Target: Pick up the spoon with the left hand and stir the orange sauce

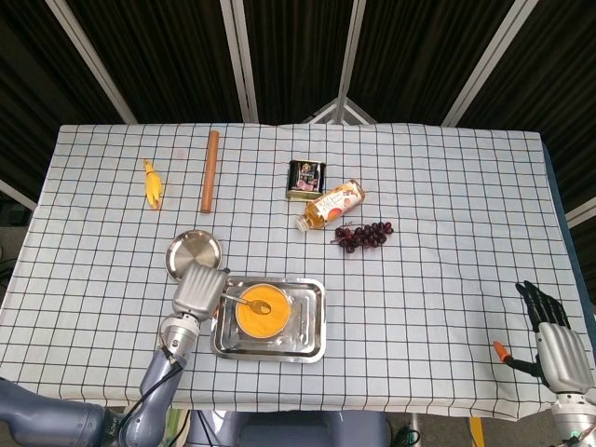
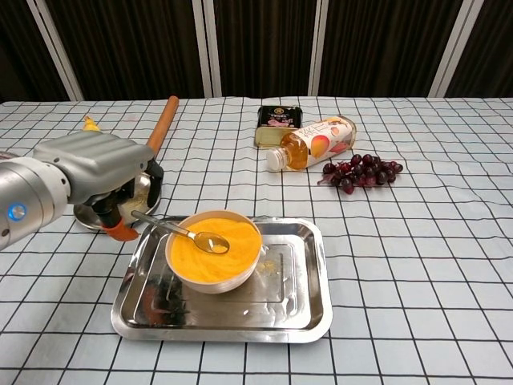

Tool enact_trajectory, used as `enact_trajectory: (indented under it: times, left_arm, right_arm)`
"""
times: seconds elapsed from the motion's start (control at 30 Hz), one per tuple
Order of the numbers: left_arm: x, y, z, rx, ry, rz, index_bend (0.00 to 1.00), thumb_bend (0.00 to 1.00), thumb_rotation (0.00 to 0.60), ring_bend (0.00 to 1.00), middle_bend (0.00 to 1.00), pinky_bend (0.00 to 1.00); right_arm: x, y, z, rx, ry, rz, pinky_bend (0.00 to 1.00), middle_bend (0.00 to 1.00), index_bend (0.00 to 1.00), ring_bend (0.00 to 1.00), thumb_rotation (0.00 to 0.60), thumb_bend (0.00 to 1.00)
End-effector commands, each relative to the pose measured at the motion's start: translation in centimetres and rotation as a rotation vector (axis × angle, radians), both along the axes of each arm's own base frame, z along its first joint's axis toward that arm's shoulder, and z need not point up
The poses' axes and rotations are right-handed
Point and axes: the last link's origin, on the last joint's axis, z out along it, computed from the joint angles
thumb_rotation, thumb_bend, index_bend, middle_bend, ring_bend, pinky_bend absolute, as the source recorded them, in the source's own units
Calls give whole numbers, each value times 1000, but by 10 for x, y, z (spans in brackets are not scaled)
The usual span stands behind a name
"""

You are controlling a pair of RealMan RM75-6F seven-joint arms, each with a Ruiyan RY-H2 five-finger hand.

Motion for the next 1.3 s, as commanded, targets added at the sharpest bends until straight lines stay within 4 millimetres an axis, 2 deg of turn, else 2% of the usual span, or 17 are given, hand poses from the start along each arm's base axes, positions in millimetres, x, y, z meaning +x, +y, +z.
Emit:
enact_trajectory:
  times: [0.03, 0.17, 0.37, 0.6, 1.3]
  left_arm:
    - [0, 0, 4, 8, -2, -5, 438, 269, 600, 951, 917, 967]
    - [-3, 1, 14, 29, -3, -19, 467, 228, 600, 951, 914, 967]
    - [-6, 4, 23, 30, 9, -40, 499, 348, 600, 951, 916, 967]
    - [-5, 1, 18, -5, 26, -42, 447, 418, 600, 951, 917, 967]
    - [3, 0, 2, -37, 59, -46, 479, 448, 600, 951, 923, 967]
  right_arm:
    - [0, 0, 0, 0, 1, 0, 0, 0, 0, 0, 600, 317]
    - [0, 0, 0, 1, 1, 0, 0, 0, 0, 0, 600, 317]
    - [1, 0, -1, 3, 4, 3, 0, 0, 0, 0, 600, 317]
    - [0, 0, -1, 3, 3, 0, 0, 0, 0, 0, 600, 317]
    - [0, 0, -1, 3, 2, 3, 0, 0, 0, 0, 600, 317]
